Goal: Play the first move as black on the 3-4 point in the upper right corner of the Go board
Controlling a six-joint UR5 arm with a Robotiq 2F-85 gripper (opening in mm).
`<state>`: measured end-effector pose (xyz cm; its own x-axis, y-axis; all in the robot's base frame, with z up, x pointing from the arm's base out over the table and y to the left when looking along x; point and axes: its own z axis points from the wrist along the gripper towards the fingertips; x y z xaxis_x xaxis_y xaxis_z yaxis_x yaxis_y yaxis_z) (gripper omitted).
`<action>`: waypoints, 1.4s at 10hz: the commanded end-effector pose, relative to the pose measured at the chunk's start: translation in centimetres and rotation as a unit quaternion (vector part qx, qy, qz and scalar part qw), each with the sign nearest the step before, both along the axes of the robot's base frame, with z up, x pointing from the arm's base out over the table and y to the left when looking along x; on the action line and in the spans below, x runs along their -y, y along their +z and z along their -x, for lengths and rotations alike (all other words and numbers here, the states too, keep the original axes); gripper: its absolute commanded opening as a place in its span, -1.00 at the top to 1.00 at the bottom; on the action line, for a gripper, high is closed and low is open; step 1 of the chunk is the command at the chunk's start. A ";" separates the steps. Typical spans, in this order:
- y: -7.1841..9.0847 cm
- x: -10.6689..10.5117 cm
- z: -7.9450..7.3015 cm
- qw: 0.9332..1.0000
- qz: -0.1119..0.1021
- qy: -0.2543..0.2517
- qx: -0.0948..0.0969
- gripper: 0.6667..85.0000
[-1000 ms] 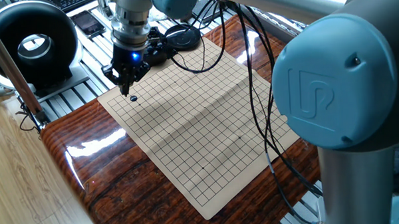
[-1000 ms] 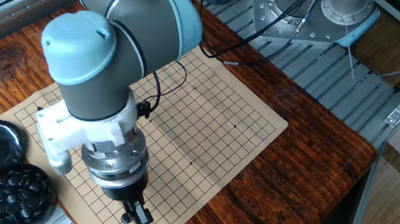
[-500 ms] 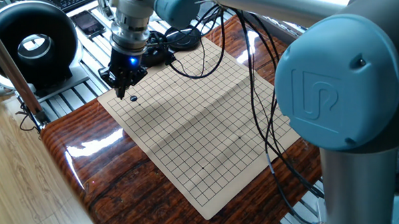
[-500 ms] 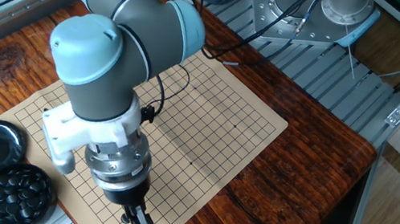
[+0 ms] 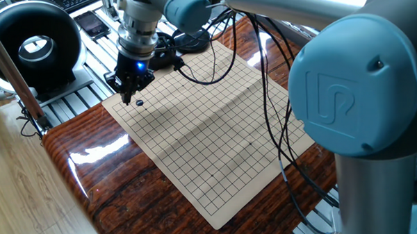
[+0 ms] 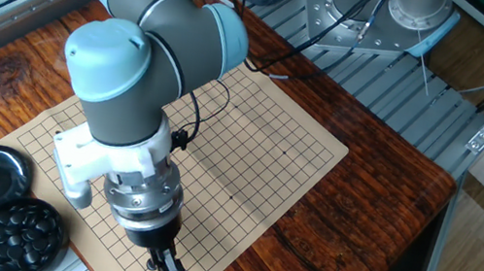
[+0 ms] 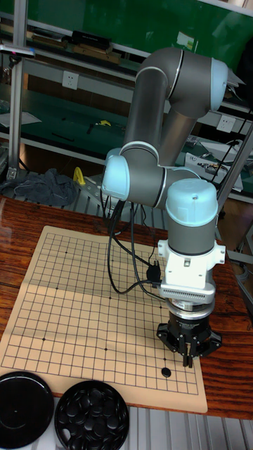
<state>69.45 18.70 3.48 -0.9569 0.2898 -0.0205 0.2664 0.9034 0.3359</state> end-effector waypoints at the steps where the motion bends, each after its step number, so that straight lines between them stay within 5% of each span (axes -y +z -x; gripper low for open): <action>1: -0.6 0.1 1.1 1.000 0.001 0.000 -0.009 0.98; 14: -0.9 -0.6 0.7 0.999 -0.025 -0.022 0.009 0.98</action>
